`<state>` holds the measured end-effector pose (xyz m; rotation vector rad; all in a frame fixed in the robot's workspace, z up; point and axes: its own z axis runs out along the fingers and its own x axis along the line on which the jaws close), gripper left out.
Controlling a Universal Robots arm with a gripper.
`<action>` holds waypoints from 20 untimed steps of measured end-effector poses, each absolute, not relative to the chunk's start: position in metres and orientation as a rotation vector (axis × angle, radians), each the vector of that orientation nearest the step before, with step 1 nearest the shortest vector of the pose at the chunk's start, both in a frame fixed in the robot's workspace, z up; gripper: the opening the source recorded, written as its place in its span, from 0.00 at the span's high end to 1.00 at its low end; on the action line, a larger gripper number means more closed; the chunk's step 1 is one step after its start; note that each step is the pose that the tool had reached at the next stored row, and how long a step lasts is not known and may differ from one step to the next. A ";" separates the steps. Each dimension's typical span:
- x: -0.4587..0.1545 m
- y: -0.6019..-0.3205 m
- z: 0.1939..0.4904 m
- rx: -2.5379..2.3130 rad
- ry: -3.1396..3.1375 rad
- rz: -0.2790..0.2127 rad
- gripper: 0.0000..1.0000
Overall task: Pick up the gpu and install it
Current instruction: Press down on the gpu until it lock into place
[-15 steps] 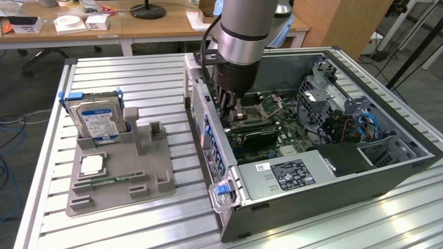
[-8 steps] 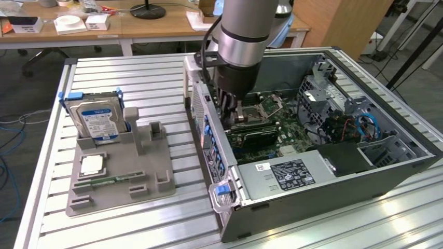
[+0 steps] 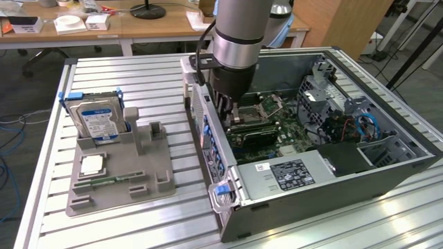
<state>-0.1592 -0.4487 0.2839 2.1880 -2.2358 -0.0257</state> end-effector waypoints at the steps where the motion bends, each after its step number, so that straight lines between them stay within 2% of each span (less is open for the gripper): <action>1: -0.159 -0.449 0.284 2.188 -2.236 -0.026 0.89; 9: -0.155 -0.449 0.285 2.188 -2.236 -0.027 0.89; 20: -0.155 -0.449 0.299 2.188 -2.236 -0.027 0.89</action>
